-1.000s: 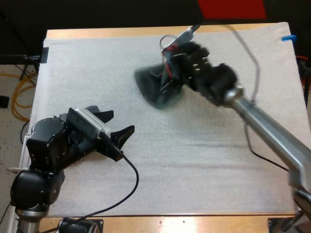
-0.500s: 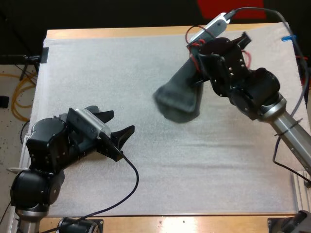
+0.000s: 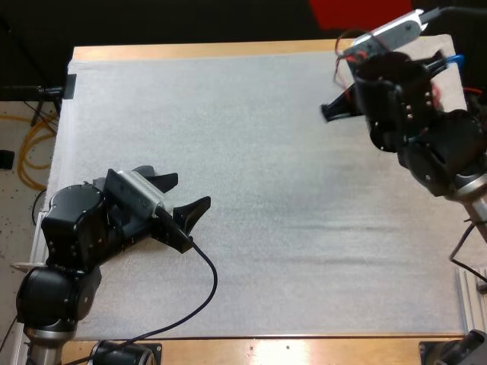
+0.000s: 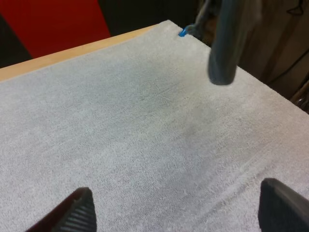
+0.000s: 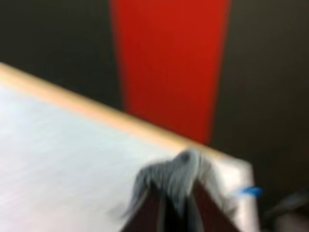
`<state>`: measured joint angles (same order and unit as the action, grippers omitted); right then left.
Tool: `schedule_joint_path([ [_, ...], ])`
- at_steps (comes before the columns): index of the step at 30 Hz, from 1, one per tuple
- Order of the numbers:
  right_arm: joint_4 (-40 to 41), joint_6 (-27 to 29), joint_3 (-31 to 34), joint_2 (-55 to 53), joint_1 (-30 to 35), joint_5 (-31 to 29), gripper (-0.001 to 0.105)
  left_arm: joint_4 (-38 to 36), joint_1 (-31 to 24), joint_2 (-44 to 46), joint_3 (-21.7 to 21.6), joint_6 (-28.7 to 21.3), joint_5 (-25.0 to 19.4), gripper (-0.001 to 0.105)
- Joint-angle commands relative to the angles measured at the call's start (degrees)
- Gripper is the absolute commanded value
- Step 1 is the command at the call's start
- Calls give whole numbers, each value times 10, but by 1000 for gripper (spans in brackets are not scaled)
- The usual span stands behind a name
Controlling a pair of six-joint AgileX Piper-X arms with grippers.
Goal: Pick towel from pile fold and stack
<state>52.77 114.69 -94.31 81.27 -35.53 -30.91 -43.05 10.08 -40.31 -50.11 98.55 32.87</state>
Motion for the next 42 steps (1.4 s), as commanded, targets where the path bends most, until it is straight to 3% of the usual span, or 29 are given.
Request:
schedule_joint_path([
  [1, 18, -64, 7, 7, -1, 116, 0, 5, 2, 1, -4, 6, 8, 67],
  [3, 20, -120, 41, 24, -1, 212, 0, 5, 2, 1, -4, 6, 8, 67],
  [8, -17, -159, 110, 67, -27, 288, 0, 5, 2, 1, -4, 2, 8, 67],
  [12, -50, -164, 124, 104, -87, 354, 0, 5, 2, 1, -4, 2, 8, 67],
  [20, -150, -174, 124, 125, -174, 367, 0, 5, 2, 1, -4, 2, 8, 67],
  [26, -138, -181, 123, 125, -180, 394, 2, 5, 2, 1, -4, 2, 8, 67],
  [28, -132, -181, 123, 125, -180, 405, 11, 5, 2, 1, -4, 2, 8, 67],
  [33, -106, -181, 119, 124, -180, 435, 59, 5, 2, 1, -4, 2, 8, 67],
  [35, -94, -181, 112, 124, -180, 439, 69, 5, 2, 1, -4, 2, 8, 67],
  [42, 13, -180, 75, 107, -180, 415, 71, -27, 2, 2, -4, -6, 8, 67],
])
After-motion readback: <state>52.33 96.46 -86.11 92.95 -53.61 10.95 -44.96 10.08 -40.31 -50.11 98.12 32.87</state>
